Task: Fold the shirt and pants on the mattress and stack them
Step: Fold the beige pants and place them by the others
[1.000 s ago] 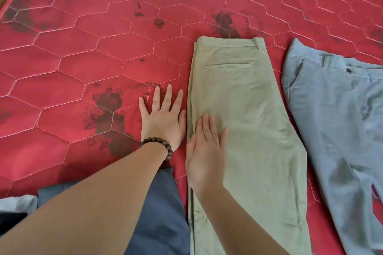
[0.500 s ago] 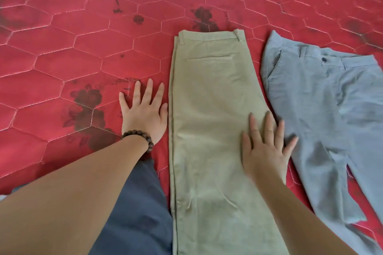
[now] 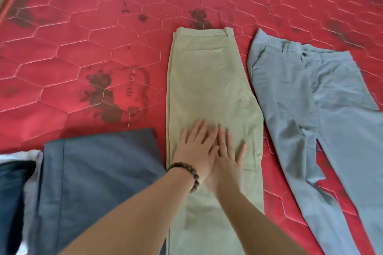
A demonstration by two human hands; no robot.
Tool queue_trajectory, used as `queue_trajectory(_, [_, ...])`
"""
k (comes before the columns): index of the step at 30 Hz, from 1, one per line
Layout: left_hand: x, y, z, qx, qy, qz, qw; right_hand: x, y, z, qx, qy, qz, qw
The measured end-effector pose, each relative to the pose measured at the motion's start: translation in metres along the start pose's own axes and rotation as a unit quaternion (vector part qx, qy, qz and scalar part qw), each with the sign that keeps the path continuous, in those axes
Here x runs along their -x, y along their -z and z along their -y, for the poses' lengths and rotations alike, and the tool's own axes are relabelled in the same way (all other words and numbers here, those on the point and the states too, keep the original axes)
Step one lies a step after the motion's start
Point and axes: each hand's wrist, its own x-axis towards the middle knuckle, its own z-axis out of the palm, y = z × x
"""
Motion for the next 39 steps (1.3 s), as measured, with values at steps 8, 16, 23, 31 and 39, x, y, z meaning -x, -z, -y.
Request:
queue_trajectory(8, [0.108,-0.046,-0.017,-0.075,0.138,-0.033,0.987,0.118,-0.014,-0.061,-0.049,-0.027,-0.036,0.998])
queue_trajectory(16, [0.236,-0.091,-0.081,-0.082,0.125,-0.016,0.989,0.234,-0.037,-0.064,-0.044,0.051,-0.011,0.998])
queue_trajectory(23, [0.356,-0.113,-0.096,0.044,0.188,-0.034,0.981,0.322,-0.05,-0.072,-0.073,0.042,0.0,0.996])
queue_trajectory(31, [0.382,-0.109,-0.106,0.308,0.282,-0.14,0.898,0.352,-0.032,-0.056,-0.358,-0.191,-0.015,0.914])
queue_trajectory(39, [0.38,-0.106,-0.097,0.435,0.405,-0.172,0.786,0.361,-0.032,-0.059,-0.503,-0.259,-0.033,0.824])
